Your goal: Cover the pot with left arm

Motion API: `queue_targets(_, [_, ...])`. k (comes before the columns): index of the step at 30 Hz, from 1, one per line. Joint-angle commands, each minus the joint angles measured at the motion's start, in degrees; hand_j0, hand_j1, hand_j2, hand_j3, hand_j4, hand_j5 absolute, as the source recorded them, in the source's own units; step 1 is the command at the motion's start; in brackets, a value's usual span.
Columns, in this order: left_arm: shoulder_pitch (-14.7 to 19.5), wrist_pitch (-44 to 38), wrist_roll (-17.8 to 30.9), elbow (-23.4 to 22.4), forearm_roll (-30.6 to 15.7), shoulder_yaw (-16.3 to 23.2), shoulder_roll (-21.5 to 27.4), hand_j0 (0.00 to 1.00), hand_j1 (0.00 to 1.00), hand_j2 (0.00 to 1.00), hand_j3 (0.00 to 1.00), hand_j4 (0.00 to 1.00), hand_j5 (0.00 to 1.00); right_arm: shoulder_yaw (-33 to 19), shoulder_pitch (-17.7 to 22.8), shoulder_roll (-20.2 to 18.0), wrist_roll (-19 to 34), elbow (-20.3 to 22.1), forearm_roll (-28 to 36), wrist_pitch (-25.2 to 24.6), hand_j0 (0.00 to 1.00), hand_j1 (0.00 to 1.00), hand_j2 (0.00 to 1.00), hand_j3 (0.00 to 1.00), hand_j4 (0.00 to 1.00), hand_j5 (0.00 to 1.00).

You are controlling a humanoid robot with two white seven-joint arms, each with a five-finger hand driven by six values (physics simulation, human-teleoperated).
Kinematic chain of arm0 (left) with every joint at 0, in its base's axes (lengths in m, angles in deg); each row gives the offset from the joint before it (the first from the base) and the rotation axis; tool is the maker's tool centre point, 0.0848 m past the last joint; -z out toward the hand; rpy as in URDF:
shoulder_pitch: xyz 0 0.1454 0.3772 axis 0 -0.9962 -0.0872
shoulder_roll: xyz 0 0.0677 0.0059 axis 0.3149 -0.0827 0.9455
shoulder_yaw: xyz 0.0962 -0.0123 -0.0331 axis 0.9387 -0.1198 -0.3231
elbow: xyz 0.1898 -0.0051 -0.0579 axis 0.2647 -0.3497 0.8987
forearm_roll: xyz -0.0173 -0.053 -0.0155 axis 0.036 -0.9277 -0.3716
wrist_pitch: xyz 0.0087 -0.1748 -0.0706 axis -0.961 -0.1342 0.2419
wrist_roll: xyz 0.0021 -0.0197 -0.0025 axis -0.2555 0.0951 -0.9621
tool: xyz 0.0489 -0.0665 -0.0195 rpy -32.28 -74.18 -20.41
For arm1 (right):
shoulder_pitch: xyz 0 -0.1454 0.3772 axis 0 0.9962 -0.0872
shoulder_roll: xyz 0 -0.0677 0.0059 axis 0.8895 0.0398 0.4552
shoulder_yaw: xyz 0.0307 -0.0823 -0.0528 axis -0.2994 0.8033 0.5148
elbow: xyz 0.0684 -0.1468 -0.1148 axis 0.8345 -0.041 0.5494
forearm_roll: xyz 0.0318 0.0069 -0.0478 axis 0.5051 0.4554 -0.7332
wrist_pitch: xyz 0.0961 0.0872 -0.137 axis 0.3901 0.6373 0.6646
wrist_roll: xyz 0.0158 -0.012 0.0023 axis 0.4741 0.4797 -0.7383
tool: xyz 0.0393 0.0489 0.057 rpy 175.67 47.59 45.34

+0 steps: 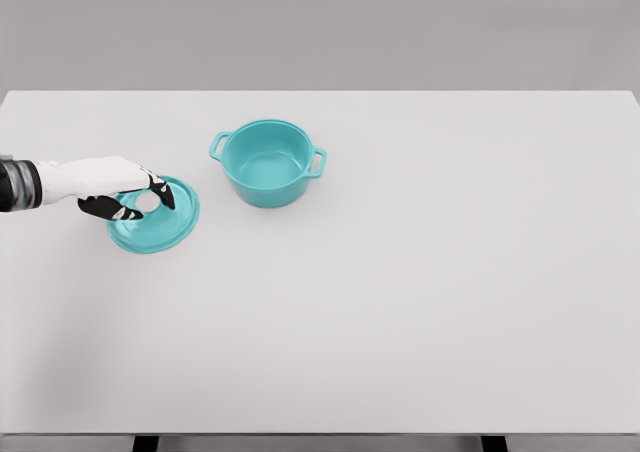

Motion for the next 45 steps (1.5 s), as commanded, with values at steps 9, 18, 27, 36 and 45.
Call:
queue_targets(9, [0.00,-0.14,-0.02,0.10,-0.46,-0.12,0.08,0.55,0.55,0.55,0.55,0.55,0.55,0.00,0.00,0.00,0.01,-0.05,0.00,0.00,1.00,1.00,1.00,1.00,1.00,1.00])
queue_targets(18, [0.44,-0.14,-0.02,0.80,-1.08,-0.12,0.52,0.55,0.55,0.55,0.55,0.55,0.55,0.00,0.00,0.00,0.01,0.03,0.00,0.00,1.00,1.00,1.00,1.00,1.00,1.00])
queue_targets(27, [1.23,-0.14,-0.02,2.47,-1.17,-0.04,2.19,0.55,0.55,0.55,0.55,0.55,0.55,0.00,0.00,0.00,0.01,0.03,0.00,0.00,1.00,1.00,1.00,1.00,1.00,1.00])
queue_targets(36, [1.76,-0.14,-0.02,6.42,-2.31,0.14,5.88,0.55,0.55,0.55,0.55,0.55,0.55,0.00,0.00,0.00,0.01,0.03,0.00,0.00,1.00,1.00,1.00,1.00,1.00,1.00])
queue_targets(45, [4.66,-0.14,-0.02,6.78,-2.22,0.32,5.80,0.55,0.55,0.55,0.55,0.55,0.55,0.00,0.00,0.00,0.01,-0.05,0.00,0.00,1.00,1.00,1.00,1.00,1.00,1.00])
